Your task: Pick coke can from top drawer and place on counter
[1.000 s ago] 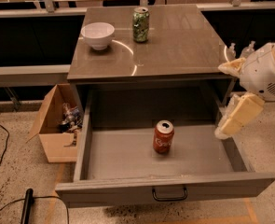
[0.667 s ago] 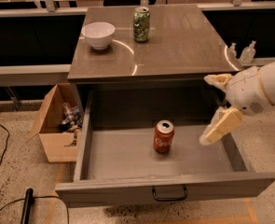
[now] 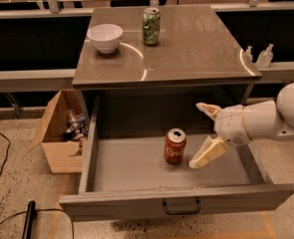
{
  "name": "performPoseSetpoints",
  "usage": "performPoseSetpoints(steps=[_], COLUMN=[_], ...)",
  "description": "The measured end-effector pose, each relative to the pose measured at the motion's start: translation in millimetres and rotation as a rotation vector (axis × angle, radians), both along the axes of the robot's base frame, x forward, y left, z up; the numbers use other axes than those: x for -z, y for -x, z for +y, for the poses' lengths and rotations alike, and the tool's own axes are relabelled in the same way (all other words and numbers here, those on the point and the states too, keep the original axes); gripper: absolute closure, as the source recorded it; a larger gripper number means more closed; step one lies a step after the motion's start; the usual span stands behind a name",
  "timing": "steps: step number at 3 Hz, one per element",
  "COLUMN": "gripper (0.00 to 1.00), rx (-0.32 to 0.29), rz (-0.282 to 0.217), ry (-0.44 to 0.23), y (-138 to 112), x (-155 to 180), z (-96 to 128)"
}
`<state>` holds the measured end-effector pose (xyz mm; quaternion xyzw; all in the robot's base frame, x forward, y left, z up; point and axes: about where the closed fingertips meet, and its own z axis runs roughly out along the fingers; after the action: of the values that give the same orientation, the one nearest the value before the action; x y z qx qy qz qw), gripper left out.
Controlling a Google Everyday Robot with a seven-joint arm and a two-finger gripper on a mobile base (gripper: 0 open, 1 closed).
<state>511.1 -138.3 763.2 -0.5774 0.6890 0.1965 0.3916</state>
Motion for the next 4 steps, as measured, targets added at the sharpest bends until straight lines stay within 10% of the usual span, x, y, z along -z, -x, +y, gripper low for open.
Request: performPoseSetpoints(steps=[4], gripper=[0.0], rx=[0.075], rz=[0.027], ry=[-0.101], y=[-28], x=[75], z=[-10])
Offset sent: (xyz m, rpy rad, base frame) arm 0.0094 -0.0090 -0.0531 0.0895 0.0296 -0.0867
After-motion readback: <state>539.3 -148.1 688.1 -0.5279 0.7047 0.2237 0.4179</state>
